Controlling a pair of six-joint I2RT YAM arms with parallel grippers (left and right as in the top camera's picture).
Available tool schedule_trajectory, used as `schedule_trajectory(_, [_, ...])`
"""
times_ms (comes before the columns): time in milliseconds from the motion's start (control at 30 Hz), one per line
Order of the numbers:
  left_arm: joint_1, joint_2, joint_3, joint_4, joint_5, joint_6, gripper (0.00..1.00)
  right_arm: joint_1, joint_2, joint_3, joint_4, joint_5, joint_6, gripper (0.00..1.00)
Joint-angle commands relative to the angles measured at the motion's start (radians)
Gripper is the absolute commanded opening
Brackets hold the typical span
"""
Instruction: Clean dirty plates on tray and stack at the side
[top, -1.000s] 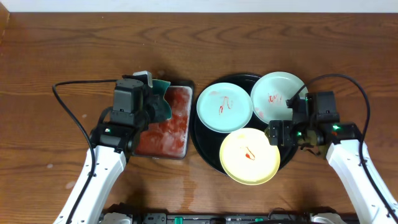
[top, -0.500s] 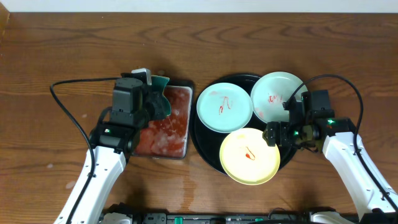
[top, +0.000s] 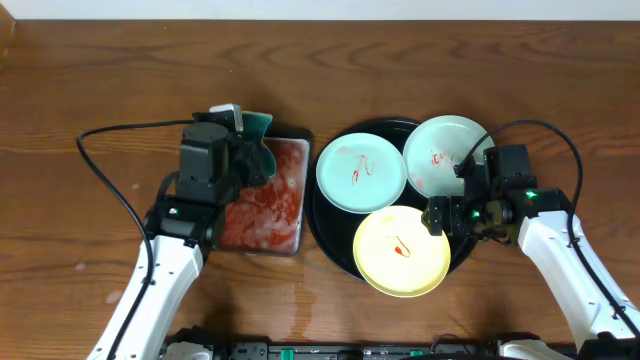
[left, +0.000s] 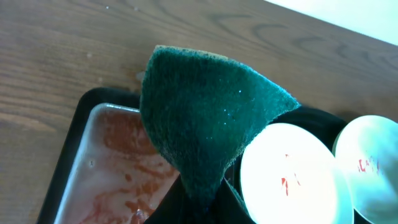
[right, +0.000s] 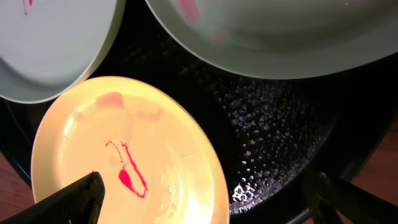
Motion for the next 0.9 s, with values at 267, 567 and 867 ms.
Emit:
schedule_trajectory(267, [0.113,-0.001,-0.125,0.126,0.246,-0.120,0.07,-0.009,0.008,0.003,-0.001,-0.014,0.000,0.99])
schedule_trajectory(567, [0.208,0.064,-0.134,0.118,0.468,-0.119,0.07,-0.009,0.008,0.003,-0.005,-0.014,-0.008,0.96])
schedule_trajectory(867, [0.208,0.156,-0.134,0.062,0.468,-0.097,0.07,-0.009,0.008,-0.010,0.007,-0.014,-0.007,0.82])
